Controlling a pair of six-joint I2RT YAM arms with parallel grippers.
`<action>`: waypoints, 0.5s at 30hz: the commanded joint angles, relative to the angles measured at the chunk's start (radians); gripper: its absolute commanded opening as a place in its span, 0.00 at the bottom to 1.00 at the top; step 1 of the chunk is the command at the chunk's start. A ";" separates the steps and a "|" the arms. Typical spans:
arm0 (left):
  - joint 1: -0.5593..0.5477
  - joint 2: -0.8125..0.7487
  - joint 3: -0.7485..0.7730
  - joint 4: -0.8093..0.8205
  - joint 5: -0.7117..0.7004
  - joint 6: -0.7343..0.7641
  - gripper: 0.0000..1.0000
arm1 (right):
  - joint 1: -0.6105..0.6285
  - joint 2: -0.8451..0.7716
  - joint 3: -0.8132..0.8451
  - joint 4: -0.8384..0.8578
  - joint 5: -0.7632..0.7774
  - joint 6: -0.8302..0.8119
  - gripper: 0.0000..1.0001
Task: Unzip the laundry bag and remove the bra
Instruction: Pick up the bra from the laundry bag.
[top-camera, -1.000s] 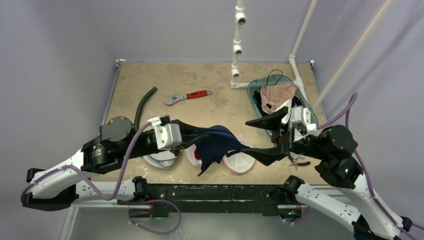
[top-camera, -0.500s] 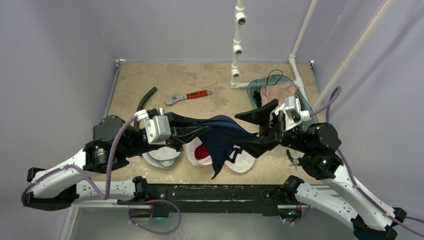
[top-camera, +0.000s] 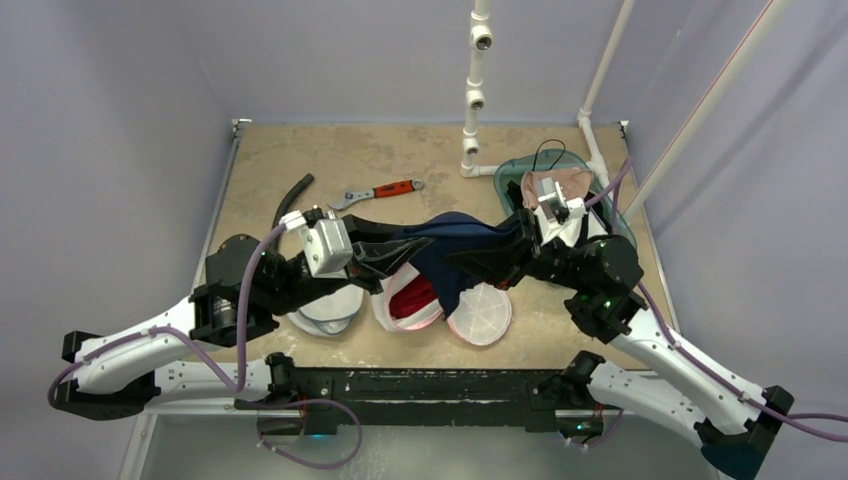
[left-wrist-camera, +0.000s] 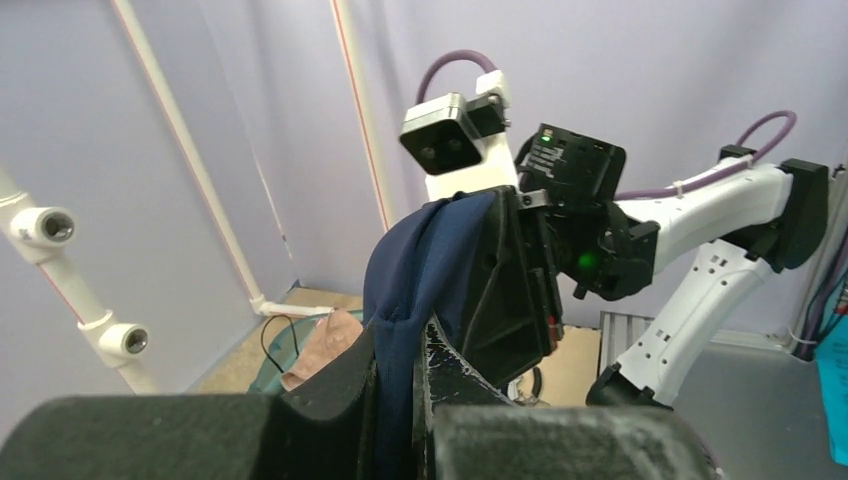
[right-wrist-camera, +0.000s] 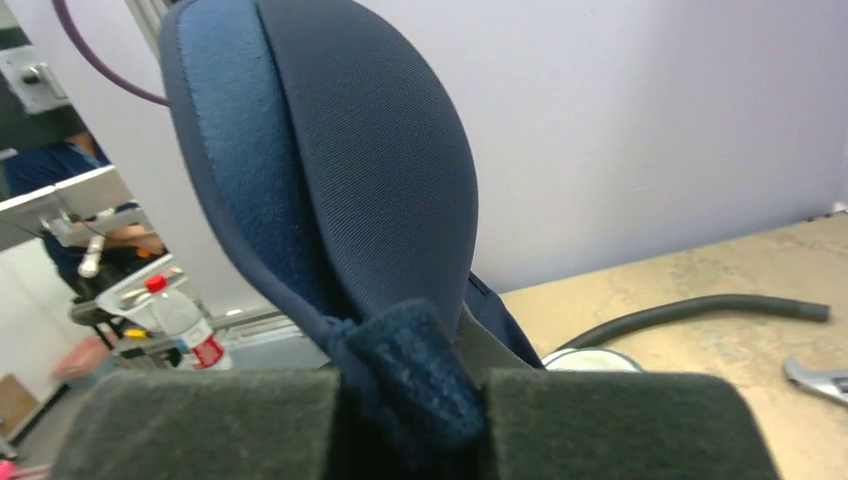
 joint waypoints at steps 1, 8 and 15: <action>-0.006 -0.006 -0.014 0.094 -0.104 -0.038 0.03 | -0.002 -0.043 -0.012 0.069 0.006 0.051 0.00; -0.005 -0.090 -0.106 0.057 -0.468 -0.090 0.81 | -0.001 -0.114 0.106 -0.388 0.422 -0.103 0.00; -0.005 -0.286 -0.255 0.057 -0.717 -0.191 0.88 | -0.001 -0.058 0.244 -0.665 0.977 -0.172 0.00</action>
